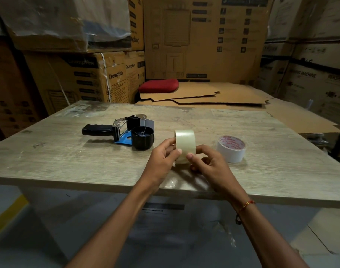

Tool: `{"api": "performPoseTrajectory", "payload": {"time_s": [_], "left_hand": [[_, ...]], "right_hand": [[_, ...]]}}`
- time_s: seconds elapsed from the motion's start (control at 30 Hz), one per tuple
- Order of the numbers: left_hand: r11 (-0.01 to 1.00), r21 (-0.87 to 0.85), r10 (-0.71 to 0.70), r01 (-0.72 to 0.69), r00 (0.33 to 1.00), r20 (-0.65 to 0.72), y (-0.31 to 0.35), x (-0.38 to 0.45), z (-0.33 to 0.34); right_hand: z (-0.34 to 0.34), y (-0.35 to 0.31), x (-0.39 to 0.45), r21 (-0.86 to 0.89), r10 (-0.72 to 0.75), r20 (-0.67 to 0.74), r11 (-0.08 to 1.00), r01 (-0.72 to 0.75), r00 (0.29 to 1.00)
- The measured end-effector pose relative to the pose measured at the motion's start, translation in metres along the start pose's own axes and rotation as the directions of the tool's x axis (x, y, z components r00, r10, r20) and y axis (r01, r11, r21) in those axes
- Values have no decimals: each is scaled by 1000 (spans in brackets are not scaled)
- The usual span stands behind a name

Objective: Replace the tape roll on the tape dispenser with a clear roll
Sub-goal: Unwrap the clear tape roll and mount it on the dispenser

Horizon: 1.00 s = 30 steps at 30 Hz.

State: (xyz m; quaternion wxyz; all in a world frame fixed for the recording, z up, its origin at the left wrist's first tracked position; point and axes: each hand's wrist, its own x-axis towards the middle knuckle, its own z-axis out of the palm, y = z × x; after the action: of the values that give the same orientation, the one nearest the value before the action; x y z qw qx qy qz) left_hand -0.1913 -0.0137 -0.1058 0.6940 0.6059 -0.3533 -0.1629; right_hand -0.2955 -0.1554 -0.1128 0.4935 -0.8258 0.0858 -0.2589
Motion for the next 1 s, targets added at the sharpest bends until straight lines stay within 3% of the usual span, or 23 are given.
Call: {"api": "performPoseTrajectory", "payload": {"time_s": [0.3, 0.47, 0.67, 1.0], "left_hand": [[1000, 12, -10, 10, 999, 31, -1, -1, -3], [999, 42, -19, 17, 999, 45, -4, -1, -3], [999, 0, -32, 32, 999, 30, -2, 0, -6], [1000, -26, -16, 17, 999, 31, -1, -3, -4]], "right_hand": [[-1, -1, 0, 78, -27, 48, 997, 23, 999], [-3, 1, 1, 262, 25, -15, 965, -20, 1000], [-7, 2, 0, 245, -7, 46, 969, -4, 999], [-7, 1, 0, 331, 24, 20, 943, -29, 1000]]}}
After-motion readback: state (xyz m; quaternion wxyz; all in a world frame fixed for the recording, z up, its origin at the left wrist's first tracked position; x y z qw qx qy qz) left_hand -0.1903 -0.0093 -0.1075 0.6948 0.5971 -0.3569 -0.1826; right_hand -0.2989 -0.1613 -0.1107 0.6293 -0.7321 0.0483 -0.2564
